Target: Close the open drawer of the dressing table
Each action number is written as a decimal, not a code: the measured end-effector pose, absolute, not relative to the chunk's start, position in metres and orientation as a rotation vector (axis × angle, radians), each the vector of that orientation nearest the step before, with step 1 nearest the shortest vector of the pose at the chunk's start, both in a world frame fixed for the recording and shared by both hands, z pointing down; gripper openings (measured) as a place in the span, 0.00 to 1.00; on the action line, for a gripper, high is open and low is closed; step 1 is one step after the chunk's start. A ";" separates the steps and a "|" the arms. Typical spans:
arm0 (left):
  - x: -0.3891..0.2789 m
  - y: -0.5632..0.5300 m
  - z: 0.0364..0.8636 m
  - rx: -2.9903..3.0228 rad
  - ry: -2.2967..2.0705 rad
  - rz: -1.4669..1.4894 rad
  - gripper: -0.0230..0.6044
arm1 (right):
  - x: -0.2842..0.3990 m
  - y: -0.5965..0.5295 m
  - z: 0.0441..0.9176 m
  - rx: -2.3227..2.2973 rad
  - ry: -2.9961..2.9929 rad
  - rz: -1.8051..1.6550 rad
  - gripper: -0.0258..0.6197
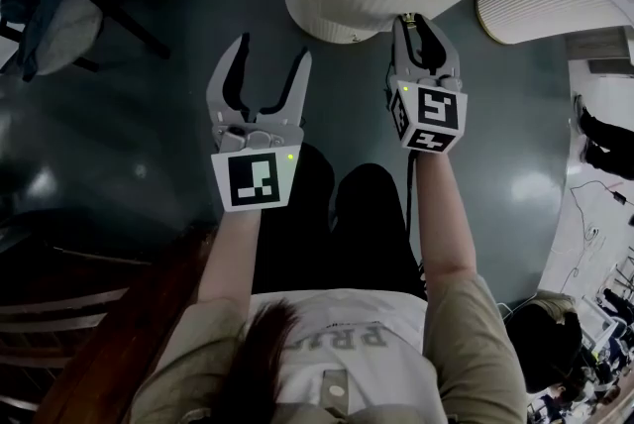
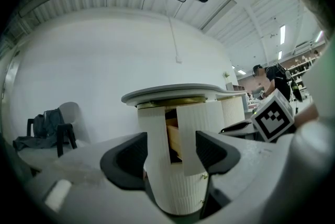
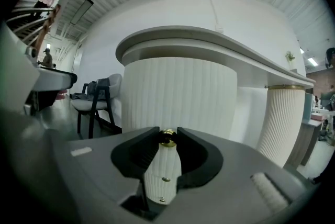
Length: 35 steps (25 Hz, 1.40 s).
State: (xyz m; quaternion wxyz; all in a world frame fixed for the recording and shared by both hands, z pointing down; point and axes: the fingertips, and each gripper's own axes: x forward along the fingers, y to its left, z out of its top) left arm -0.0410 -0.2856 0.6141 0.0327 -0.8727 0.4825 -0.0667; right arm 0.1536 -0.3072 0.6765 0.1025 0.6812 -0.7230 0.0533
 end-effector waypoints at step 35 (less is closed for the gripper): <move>-0.053 -0.296 0.632 -2.657 1.504 -0.205 0.52 | 0.157 -0.376 0.674 2.029 -2.079 0.144 0.21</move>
